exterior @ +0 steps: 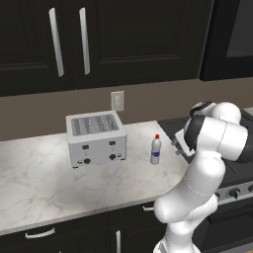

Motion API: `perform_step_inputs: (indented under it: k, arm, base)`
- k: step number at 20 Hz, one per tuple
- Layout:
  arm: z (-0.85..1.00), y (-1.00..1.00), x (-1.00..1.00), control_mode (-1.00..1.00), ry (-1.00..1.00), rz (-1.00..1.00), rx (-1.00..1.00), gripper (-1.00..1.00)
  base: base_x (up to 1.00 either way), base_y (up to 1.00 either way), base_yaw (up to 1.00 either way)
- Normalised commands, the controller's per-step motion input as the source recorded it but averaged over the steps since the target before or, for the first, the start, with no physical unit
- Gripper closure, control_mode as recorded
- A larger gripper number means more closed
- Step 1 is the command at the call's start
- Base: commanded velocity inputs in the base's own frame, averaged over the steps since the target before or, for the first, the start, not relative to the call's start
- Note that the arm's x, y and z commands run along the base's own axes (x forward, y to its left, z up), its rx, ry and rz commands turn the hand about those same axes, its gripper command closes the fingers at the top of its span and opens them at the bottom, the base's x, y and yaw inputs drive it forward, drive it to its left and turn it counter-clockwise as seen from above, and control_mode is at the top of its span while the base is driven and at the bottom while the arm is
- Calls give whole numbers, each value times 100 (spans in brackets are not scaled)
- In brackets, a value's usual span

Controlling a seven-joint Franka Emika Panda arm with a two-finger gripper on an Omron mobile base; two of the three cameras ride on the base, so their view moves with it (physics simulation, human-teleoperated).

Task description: Place the drinks on the dining counter in a tight cluster.

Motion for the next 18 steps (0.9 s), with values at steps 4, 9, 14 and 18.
perform_step_inputs:
  k: [4,9,14,18]
  arm:
    - [0,1,-3,-100,0,0,0,-100]
    - [0,1,3,-100,0,0,0,-100]
    - [1,3,21,-100,9,-7,0,-100]
    - [1,0,9,-100,18,-8,0,-100]
  base:
    - [0,0,0]
    - [0,0,0]
    - [0,0,0]
    - [0,0,0]
